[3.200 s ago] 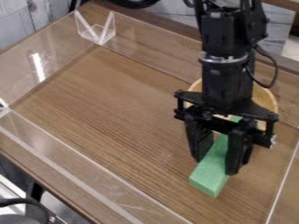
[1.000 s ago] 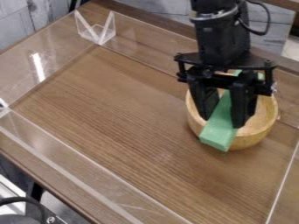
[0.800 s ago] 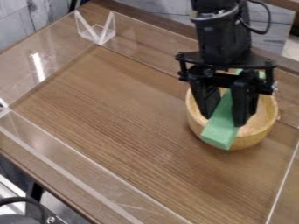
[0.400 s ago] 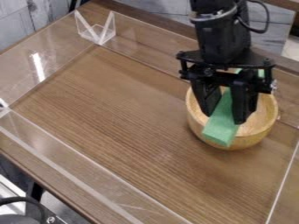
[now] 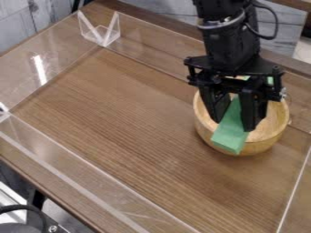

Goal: Put the green block in the brown bowl

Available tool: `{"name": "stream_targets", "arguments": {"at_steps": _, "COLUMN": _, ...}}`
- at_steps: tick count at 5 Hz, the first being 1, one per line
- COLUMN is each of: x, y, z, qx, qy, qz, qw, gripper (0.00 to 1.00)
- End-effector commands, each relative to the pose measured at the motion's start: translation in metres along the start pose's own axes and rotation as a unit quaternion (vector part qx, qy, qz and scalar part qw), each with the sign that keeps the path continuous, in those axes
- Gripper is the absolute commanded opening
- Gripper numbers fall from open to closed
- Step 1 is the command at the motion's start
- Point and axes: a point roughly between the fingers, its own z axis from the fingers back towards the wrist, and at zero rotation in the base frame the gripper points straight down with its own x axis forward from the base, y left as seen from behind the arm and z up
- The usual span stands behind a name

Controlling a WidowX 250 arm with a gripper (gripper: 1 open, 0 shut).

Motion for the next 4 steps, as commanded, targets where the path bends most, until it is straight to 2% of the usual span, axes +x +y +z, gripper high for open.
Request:
{"name": "stream_targets", "arguments": {"at_steps": 1, "x": 0.0069, "y": -0.0004, "z": 0.0074, "qx": -0.004, "qy": -0.026, "qz": -0.009, "qw": 0.9996, "gripper": 0.00}}
{"name": "stream_targets", "arguments": {"at_steps": 4, "x": 0.0131, "y": 0.0029, "z": -0.0016, "qx": -0.004, "qy": -0.038, "qz": -0.016, "qw": 0.9992, "gripper": 0.00}}
